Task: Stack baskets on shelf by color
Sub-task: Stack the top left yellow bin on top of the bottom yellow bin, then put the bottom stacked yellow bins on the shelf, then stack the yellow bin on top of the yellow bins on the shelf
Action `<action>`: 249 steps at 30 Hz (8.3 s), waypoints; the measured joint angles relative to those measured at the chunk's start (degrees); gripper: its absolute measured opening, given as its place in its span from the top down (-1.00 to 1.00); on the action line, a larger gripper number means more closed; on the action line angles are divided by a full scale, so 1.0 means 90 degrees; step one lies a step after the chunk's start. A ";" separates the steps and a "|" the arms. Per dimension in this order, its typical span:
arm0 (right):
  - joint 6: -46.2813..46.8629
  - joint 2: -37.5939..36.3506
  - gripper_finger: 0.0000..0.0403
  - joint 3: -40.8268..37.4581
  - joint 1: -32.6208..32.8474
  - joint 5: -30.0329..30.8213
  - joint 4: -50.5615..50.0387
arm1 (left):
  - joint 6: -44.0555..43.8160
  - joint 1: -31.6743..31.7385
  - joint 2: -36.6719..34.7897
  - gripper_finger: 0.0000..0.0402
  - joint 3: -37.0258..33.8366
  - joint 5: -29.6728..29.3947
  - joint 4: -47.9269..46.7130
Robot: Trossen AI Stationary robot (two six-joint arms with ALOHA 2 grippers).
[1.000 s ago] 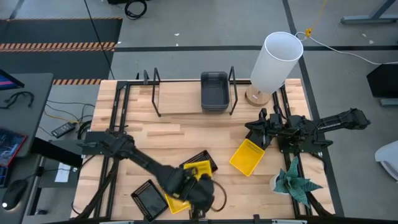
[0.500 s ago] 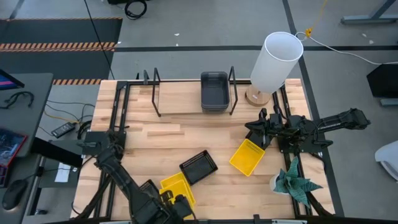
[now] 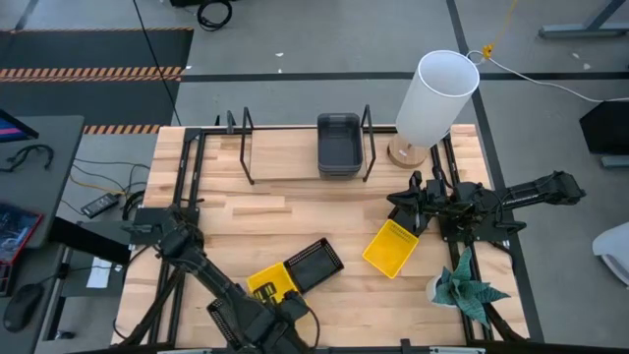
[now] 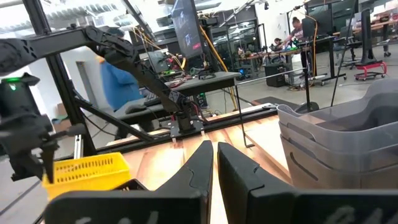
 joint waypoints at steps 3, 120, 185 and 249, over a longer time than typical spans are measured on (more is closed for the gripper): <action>0.0001 0.0000 0.86 0.0000 0.0001 0.0000 0.0000 | -0.0036 0.0045 0.0002 0.92 -0.0308 0.0196 0.0051; 0.0000 0.0000 0.86 -0.0001 0.0001 0.0000 0.0000 | 0.7557 0.5913 -0.0284 0.12 0.0236 -0.0896 -0.0828; 0.0000 0.0000 0.86 0.0001 0.0001 0.0000 -0.0007 | 0.7353 0.3473 -0.0102 0.42 -0.0412 0.0765 0.3740; 0.0000 0.0044 0.86 0.0000 0.0000 0.0000 0.0095 | 0.7838 0.2833 0.1181 0.95 0.1758 0.0624 0.2986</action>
